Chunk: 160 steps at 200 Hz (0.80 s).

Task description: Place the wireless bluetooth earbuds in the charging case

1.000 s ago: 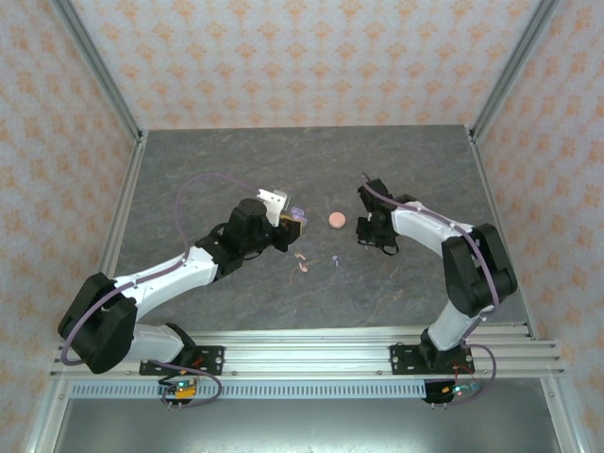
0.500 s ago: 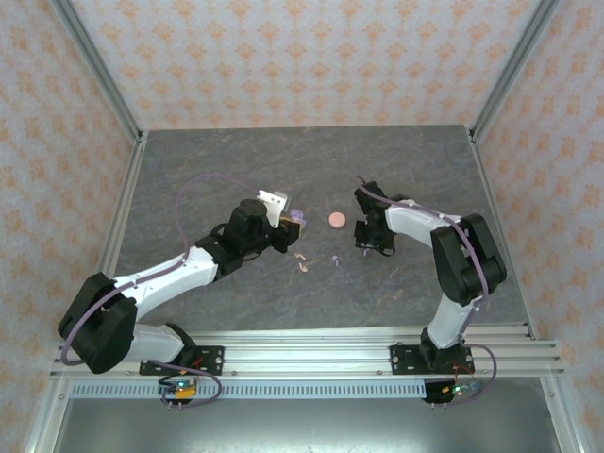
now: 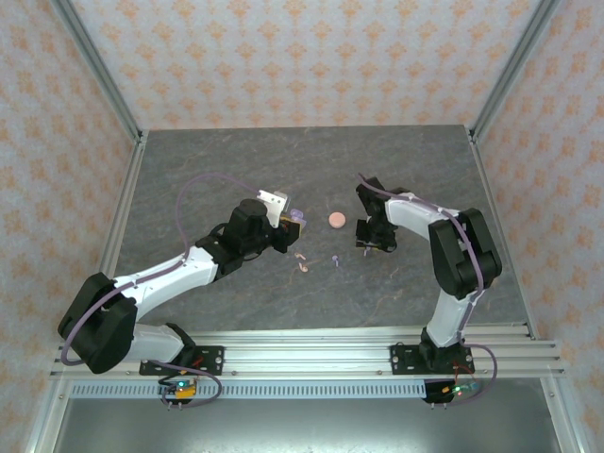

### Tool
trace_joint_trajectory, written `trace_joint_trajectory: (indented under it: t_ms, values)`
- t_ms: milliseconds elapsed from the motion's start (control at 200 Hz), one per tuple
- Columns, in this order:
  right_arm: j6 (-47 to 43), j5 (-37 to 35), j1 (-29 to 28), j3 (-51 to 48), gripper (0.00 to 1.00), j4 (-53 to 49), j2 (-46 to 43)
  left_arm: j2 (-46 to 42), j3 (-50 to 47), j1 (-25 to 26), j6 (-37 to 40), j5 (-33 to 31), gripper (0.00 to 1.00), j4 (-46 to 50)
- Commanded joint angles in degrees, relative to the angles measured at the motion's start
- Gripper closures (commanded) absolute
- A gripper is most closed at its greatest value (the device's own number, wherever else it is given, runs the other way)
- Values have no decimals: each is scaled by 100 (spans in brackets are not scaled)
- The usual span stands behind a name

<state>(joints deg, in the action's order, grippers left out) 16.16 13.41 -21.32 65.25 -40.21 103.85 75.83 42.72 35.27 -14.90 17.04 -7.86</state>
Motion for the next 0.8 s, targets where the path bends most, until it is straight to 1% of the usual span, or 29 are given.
trace_joint_trajectory:
  t_ms: [0, 235, 581, 796]
  values:
    - [-71, 113, 2, 142, 66, -209, 170, -102, 143, 41, 83, -138, 81, 77]
    - [-70, 247, 5, 259, 69, -282, 265, -99, 140, 42, 92, -153, 81, 91]
    - [-103, 519, 2, 292, 69, -376, 324, -86, 143, 42, 83, -144, 81, 78]
    - [-93, 584, -4, 321, 71, -383, 376, -86, 140, 42, 69, -148, 81, 74]
